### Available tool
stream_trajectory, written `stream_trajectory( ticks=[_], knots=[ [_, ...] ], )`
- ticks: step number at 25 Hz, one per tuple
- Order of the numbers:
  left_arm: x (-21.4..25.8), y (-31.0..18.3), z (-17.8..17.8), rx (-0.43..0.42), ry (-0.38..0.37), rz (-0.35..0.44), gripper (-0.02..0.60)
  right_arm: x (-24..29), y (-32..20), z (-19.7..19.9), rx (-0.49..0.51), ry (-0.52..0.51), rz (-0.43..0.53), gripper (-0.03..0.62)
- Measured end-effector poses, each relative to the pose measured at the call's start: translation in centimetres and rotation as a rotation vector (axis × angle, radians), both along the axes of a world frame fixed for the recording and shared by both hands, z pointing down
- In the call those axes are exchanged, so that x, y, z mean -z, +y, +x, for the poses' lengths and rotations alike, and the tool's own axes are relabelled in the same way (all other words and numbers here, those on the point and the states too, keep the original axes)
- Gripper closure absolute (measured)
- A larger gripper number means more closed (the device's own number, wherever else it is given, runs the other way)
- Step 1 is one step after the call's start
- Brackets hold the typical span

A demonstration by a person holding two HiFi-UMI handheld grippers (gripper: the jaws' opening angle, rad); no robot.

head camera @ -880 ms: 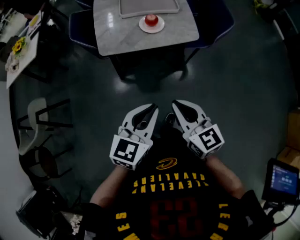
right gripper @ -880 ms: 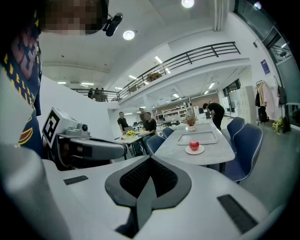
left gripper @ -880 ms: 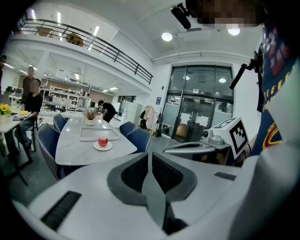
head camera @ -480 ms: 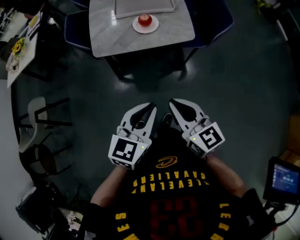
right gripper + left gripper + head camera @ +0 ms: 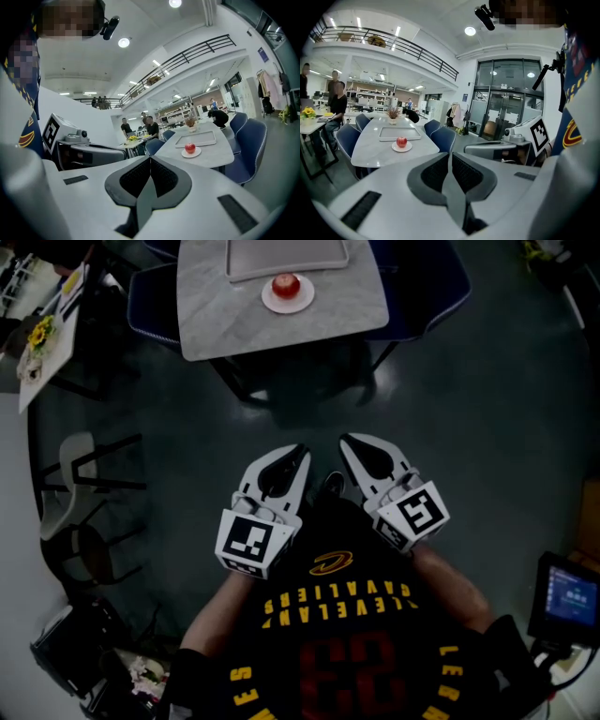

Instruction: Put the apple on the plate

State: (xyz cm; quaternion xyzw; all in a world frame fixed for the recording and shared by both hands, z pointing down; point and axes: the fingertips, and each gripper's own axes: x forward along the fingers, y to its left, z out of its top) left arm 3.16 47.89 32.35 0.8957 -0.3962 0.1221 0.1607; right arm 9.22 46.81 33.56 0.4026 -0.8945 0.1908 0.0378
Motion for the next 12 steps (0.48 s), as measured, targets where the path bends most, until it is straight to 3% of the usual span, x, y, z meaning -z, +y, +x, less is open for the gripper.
stream_trajectory(
  ticks=[12],
  knots=[
    [-3.6,-8.5,-1.2,-0.032,0.035,-0.040,0.551,-3.3,-8.3,-0.7,-0.040,0.038,-0.029,0.586]
  ],
)
